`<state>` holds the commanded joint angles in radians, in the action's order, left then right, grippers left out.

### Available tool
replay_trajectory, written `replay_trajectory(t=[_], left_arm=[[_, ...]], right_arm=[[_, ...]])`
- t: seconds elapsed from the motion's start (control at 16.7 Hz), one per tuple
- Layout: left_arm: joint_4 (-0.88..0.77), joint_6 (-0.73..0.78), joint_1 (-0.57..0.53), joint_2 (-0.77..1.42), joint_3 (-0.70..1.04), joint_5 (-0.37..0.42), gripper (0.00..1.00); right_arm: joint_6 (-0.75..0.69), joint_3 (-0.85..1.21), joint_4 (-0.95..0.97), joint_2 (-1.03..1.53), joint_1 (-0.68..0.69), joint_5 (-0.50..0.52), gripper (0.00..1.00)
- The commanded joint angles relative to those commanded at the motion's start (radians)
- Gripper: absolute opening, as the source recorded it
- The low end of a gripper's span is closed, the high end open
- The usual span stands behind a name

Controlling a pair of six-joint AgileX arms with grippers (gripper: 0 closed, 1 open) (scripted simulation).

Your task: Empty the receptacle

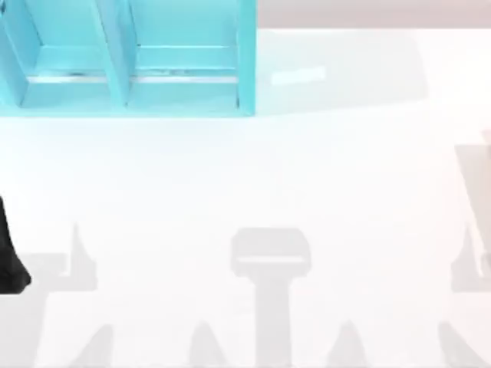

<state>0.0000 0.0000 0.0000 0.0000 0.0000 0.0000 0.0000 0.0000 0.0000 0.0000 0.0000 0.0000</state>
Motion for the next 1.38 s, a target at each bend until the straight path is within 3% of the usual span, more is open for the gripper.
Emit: replay_trajectory(t=[0.24, 0.48, 1.08, 1.38], left_arm=[[0.000, 0.000, 0.000, 0.000, 0.000, 0.000, 1.00], [0.000, 0.000, 0.000, 0.000, 0.000, 0.000, 1.00], [0.000, 0.000, 0.000, 0.000, 0.000, 0.000, 1.00], [0.000, 0.000, 0.000, 0.000, 0.000, 0.000, 1.00]], right_arm=[[-0.021, 0.032, -0.032, 0.033, -0.021, 0.000, 1.00], [-0.109, 0.211, -0.207, 0.225, -0.110, -0.001, 1.00], [-0.355, 0.908, -0.848, 1.209, -0.366, 0.000, 1.00], [-0.469, 1.179, -1.104, 1.548, -0.482, 0.000, 1.00]])
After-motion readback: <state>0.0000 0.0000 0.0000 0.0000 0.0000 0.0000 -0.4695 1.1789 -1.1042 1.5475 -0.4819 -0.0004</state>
